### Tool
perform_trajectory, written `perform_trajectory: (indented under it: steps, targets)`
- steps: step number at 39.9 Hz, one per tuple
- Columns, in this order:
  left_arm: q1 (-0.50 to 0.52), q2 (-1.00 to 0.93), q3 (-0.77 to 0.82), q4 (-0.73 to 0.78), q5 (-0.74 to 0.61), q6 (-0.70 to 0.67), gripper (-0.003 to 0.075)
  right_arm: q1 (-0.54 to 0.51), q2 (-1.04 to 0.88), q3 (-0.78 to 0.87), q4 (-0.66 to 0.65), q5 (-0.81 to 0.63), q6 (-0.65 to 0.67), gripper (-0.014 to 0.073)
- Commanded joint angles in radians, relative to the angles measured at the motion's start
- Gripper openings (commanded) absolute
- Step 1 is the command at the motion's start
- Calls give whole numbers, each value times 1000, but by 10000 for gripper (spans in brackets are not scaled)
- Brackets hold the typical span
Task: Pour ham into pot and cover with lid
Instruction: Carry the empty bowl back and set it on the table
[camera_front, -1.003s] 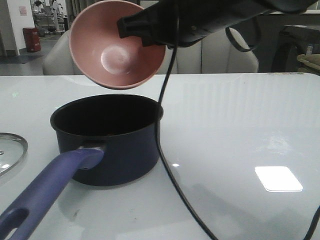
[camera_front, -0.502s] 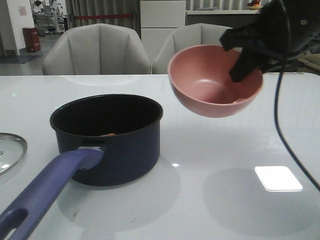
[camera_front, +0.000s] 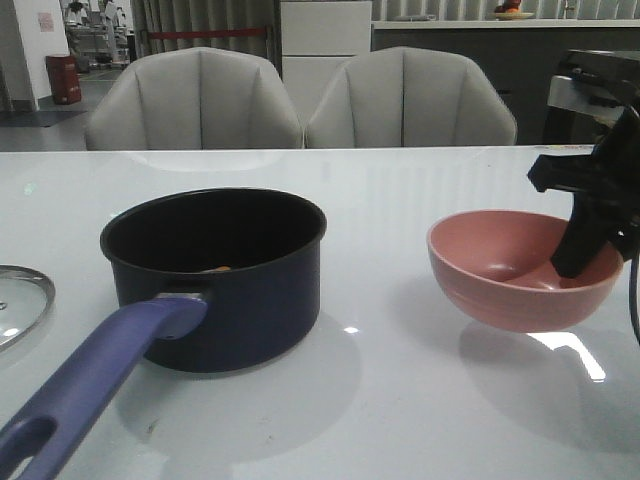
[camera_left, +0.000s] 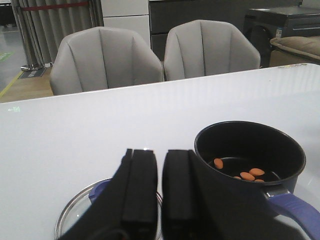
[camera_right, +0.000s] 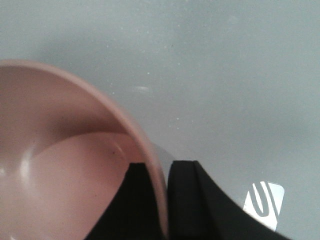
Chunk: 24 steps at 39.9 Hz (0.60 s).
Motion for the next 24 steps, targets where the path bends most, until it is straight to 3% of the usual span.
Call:
perform_trajectory:
  steps: [1,8,16,24]
  targets:
    - [-8,-16,-21,0,-69,-1,124,-5,-23,-49,13,3,2,262]
    - [-8,-16,-21,0,-61,-1,124,-5,-15,-97,-1,23,2,419]
    - [-8,-16,-21,0,-61,-1,124,-5,-77,-165,-71,83,-13,420]
    - [-8,-16,-21,0,-61,-1,124,-5,-254,-154,-117,75,-64,420]
